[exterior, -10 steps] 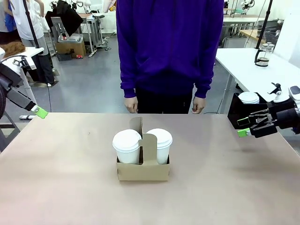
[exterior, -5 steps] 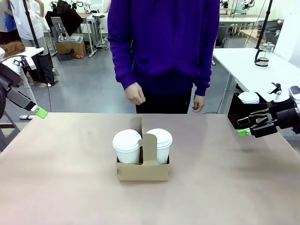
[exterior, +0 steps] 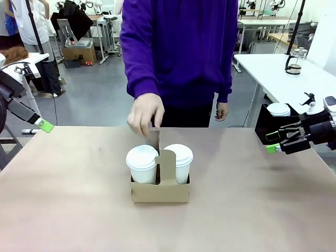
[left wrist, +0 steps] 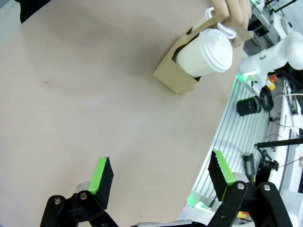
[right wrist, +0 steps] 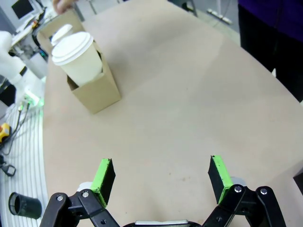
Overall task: Pour a drink into a cup and package it in a carrier.
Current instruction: Insert the held 600 ml Paper Cup into the Cup Carrier.
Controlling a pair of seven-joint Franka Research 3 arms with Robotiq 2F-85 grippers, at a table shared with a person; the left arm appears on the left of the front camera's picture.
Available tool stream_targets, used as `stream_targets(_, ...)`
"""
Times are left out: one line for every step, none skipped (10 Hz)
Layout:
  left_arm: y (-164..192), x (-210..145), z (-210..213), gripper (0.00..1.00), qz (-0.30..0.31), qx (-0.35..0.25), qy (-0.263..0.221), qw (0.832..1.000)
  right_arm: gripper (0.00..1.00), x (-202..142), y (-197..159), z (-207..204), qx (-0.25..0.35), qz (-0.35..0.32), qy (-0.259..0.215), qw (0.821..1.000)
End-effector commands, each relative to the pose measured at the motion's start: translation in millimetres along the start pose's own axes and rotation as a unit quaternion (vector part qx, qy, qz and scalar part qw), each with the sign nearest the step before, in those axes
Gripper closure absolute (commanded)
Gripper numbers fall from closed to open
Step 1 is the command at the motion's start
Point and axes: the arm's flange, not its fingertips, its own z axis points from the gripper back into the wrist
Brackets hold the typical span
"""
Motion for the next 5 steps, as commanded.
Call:
stream_targets(-1.6,0.1,0.9,0.0,-0.002,0.001,-0.001,1.0,0.0,0.1,0.1,1.7,-0.001,0.006,0.0,1.0)
stream_targets(-1.6,0.1,0.9,0.0,-0.002,0.001,-0.001,1.0,0.0,0.1,0.1,1.7,-0.001,0.006,0.0,1.0)
stream_targets(-1.6,0.1,0.9,0.0,-0.002,0.001,-0.001,1.0,0.0,0.1,0.1,1.7,-0.001,0.006,0.0,1.0)
stream_targets(-1.6,0.1,0.9,0.0,-0.002,0.001,-0.001,1.0,0.0,0.1,0.1,1.7,-0.001,0.006,0.0,1.0)
stream_targets(-1.6,0.1,0.9,0.0,-0.002,0.001,-0.001,1.0,0.0,0.1,0.1,1.7,-0.001,0.006,0.0,1.0)
